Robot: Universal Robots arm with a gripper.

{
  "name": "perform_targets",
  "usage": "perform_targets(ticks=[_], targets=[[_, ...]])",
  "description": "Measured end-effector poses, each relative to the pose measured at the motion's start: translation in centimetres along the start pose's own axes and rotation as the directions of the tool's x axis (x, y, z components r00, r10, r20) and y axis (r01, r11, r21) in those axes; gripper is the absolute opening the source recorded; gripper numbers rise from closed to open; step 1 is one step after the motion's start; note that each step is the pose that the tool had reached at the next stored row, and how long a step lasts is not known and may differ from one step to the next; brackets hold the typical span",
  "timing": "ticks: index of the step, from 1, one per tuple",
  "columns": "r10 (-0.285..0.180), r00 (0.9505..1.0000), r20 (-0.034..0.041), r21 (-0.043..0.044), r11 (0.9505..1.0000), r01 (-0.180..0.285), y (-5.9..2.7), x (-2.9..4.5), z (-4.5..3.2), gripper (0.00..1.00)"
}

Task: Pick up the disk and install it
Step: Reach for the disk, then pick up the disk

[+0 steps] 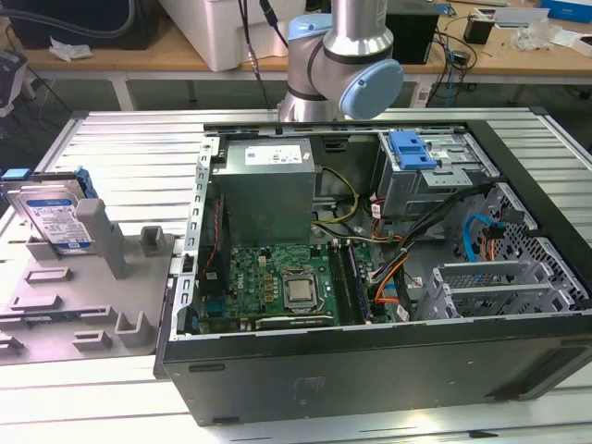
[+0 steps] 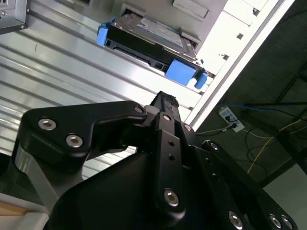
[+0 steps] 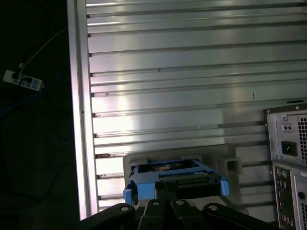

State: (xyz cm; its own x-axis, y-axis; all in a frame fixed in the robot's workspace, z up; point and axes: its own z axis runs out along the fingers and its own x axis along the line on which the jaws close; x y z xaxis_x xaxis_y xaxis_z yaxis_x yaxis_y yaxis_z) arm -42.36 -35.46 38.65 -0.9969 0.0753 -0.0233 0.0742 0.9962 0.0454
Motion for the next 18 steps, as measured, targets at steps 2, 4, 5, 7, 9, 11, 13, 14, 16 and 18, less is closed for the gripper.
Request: perform_targets(ticks=[2,4,5,7,9,11,13,14,16,18], targets=[[0.000,1.0000,-0.0001,-0.0009,1.0000,0.000,0.00,0.00,0.00,0.11],[0.000,1.0000,-0.0001,-0.0011,1.0000,0.000,0.00,0.00,0.00,0.11],[0.000,1.0000,-0.0001,-0.0012,1.0000,0.000,0.00,0.00,0.00,0.11],[0.000,1.0000,-0.0001,-0.0014,1.0000,0.000,0.00,0.00,0.00,0.11],[0.000,1.0000,-0.0001,-0.0016,1.0000,0.000,0.00,0.00,0.00,0.11],[0.000,1.0000,-0.0002,-0.0018,1.0000,0.000,0.00,0.00,0.00,0.11],[0.000,1.0000,-0.0001,-0.0019,1.0000,0.000,0.00,0.00,0.00,0.11],[0.000,1.0000,-0.0069,-0.0013,1.0000,0.000,0.00,-0.05,0.01,0.11],[0.001,0.9996,-0.0287,0.0003,1.0000,-0.001,0.06,-0.84,0.04,0.11],[0.002,0.9992,-0.0387,0.0011,1.0000,-0.002,0.07,-0.90,0.04,0.11]])
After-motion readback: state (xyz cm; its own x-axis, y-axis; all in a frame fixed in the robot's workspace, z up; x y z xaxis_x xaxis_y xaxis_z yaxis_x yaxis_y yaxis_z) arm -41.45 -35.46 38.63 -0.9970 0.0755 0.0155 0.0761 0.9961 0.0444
